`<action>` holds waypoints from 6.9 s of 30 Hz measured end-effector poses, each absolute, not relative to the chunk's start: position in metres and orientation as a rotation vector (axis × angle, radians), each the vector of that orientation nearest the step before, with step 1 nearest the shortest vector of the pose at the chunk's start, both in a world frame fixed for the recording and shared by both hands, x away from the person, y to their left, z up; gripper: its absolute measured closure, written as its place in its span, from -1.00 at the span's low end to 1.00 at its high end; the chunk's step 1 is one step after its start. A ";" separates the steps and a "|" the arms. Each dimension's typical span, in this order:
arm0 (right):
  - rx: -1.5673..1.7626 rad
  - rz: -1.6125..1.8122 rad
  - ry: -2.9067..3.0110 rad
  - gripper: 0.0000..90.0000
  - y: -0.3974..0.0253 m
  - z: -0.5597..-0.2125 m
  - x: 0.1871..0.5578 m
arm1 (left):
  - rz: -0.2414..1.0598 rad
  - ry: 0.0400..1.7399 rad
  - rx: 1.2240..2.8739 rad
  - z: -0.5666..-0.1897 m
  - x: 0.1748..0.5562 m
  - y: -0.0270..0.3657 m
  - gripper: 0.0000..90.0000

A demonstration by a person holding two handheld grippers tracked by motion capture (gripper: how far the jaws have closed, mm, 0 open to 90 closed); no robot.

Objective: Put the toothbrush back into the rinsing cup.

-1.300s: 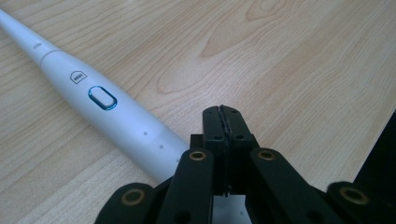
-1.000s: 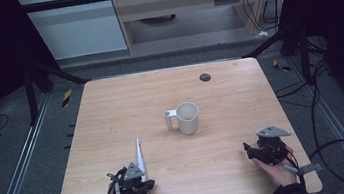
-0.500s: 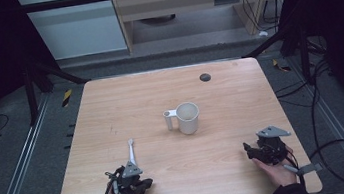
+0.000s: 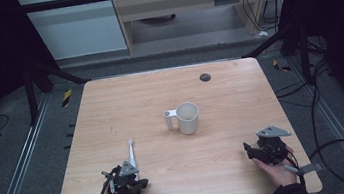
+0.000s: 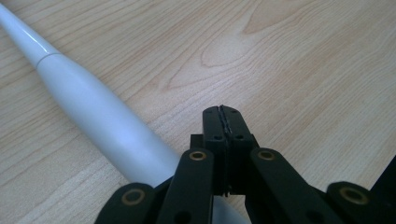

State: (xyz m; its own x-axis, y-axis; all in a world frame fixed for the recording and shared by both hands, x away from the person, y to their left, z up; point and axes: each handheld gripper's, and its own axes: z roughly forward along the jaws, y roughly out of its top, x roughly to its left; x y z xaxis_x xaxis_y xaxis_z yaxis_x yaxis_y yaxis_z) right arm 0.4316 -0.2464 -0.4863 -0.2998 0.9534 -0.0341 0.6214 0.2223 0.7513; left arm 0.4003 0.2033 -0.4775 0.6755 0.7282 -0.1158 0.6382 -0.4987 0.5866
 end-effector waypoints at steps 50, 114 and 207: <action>1.452 0.878 1.995 -0.23 -0.248 -0.486 0.434 | 0.406 1.179 2.092 -0.433 0.451 0.231 0.82; 1.457 0.859 2.043 -0.25 -0.249 -0.489 0.437 | 0.209 1.266 2.361 -0.471 0.470 0.205 0.39; 1.458 0.872 2.036 -0.30 -0.248 -0.493 0.439 | 0.592 0.954 1.768 -0.335 0.529 0.159 0.49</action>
State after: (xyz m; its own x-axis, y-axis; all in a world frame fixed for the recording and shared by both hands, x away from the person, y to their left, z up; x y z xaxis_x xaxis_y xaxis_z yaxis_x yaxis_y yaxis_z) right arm 0.4392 -0.2485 -0.4930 -0.3134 0.9494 -0.0210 0.6402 0.2275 0.7337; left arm 0.5287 0.1593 -0.3347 0.5689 0.8216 -0.0364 0.3322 -0.1891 0.9241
